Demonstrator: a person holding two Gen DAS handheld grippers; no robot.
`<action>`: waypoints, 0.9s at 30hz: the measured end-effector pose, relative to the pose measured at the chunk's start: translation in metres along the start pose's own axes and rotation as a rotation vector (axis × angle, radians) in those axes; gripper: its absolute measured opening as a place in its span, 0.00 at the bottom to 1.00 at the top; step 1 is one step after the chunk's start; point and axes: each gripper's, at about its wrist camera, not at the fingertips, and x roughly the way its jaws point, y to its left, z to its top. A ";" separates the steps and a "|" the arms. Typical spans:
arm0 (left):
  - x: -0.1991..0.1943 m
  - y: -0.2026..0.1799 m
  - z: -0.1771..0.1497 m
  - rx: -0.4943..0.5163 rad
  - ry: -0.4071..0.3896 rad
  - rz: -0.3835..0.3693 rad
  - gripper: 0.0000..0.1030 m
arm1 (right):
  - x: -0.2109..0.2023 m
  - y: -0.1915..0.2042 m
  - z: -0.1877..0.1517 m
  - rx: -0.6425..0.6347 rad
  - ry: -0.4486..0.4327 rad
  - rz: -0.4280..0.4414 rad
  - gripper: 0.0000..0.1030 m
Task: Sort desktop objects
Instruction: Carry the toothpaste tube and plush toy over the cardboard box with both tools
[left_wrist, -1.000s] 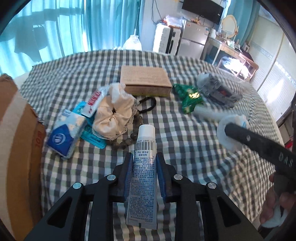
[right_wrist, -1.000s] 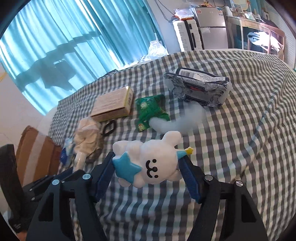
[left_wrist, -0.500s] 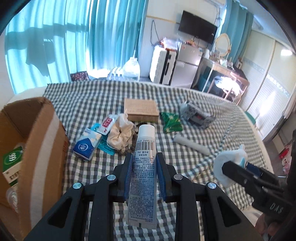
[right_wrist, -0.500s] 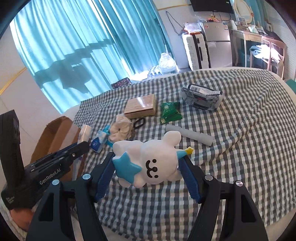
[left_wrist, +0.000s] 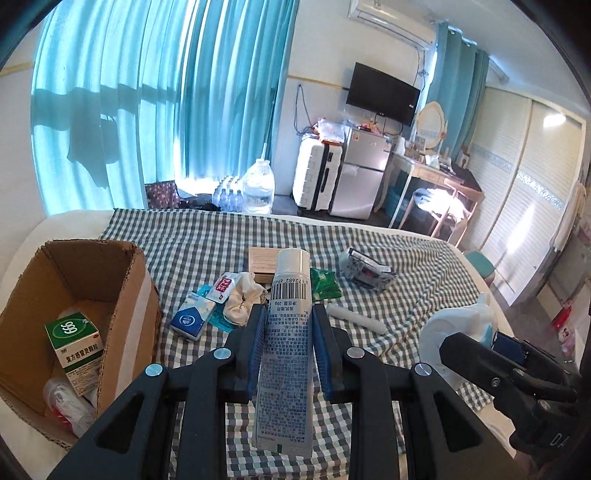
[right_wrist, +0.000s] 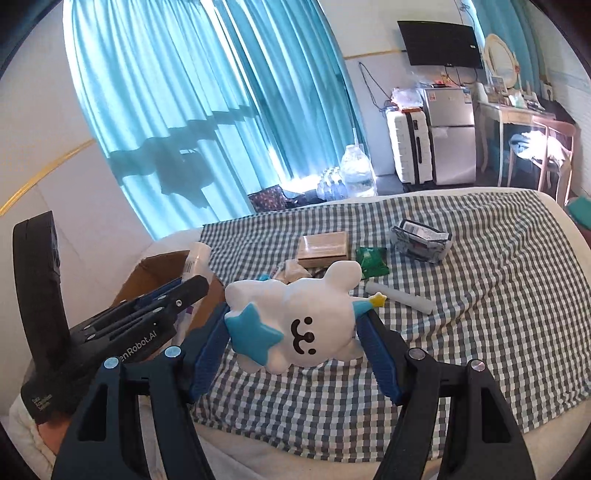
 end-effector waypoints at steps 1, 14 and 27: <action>-0.004 0.001 0.001 -0.002 -0.006 0.001 0.25 | -0.002 0.003 0.000 -0.004 -0.002 0.003 0.67; -0.059 0.060 0.014 -0.067 -0.088 0.038 0.25 | -0.013 0.082 0.011 -0.106 -0.022 0.094 0.67; -0.064 0.196 -0.007 -0.183 -0.034 0.251 0.25 | 0.078 0.207 0.001 -0.219 0.105 0.301 0.67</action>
